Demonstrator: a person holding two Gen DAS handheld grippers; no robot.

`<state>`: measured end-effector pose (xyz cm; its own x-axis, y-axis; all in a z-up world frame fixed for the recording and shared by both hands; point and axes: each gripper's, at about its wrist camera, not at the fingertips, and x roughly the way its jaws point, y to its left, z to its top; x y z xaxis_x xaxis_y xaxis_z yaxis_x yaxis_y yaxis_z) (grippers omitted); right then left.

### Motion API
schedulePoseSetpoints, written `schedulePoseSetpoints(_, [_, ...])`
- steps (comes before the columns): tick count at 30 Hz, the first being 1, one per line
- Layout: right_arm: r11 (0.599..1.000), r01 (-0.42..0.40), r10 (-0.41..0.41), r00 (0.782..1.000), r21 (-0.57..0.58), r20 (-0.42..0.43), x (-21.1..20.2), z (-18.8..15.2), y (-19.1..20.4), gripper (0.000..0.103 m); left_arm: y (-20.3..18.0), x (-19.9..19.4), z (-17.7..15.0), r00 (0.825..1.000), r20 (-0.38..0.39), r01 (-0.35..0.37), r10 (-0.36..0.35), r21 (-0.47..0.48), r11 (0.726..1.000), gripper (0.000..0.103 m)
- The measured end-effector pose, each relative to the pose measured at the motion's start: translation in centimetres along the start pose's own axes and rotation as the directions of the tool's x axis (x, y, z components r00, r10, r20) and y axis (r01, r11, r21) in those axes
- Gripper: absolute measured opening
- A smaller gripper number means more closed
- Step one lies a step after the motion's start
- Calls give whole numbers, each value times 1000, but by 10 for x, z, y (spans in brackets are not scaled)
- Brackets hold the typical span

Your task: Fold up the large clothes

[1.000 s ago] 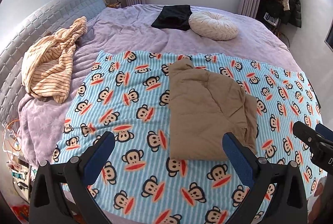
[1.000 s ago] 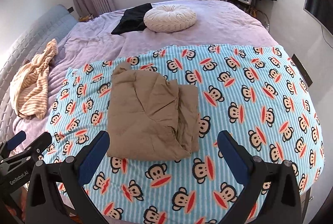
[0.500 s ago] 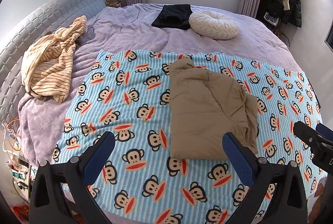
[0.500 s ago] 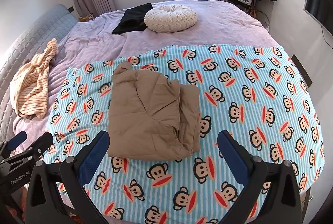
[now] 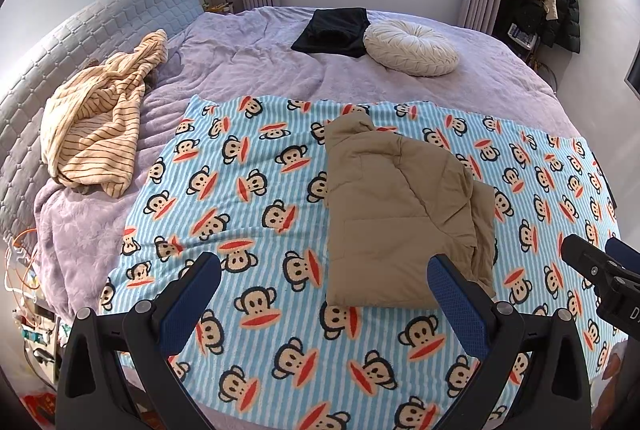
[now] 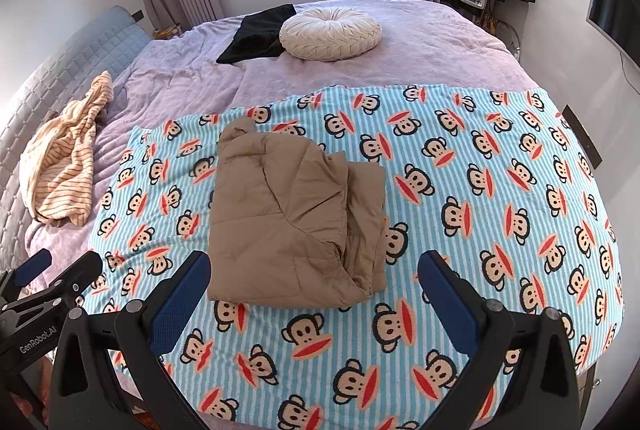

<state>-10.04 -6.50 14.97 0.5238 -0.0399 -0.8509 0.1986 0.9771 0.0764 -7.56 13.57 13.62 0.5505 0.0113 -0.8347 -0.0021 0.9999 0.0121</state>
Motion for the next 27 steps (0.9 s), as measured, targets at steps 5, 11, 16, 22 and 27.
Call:
schedulePoseSetpoints(5, [1000, 1, -1, 1000, 0, 0, 0, 0, 0, 103, 0, 0, 0, 1000, 0, 0, 0, 0, 1000, 103])
schedulePoseSetpoints(11, [1000, 1, -1, 1000, 1, 0, 0, 1, 0, 103, -1, 0, 0, 1000, 1, 0, 0, 0, 1000, 103])
schedulePoseSetpoints(16, [1000, -1, 1, 1000, 0, -1, 1, 2, 0, 103, 0, 1, 0, 1000, 0, 0, 0, 0, 1000, 103])
schedulePoseSetpoints(22, [1000, -1, 1, 1000, -1, -1, 0, 3, 0, 103, 0, 1, 1, 1000, 1, 0, 0, 1, 1000, 103])
schedulePoseSetpoints(27, [1000, 0, 0, 1000, -1, -1, 0, 2, -1, 103, 1, 2, 2, 1000, 0, 2, -2, 4, 1000, 103])
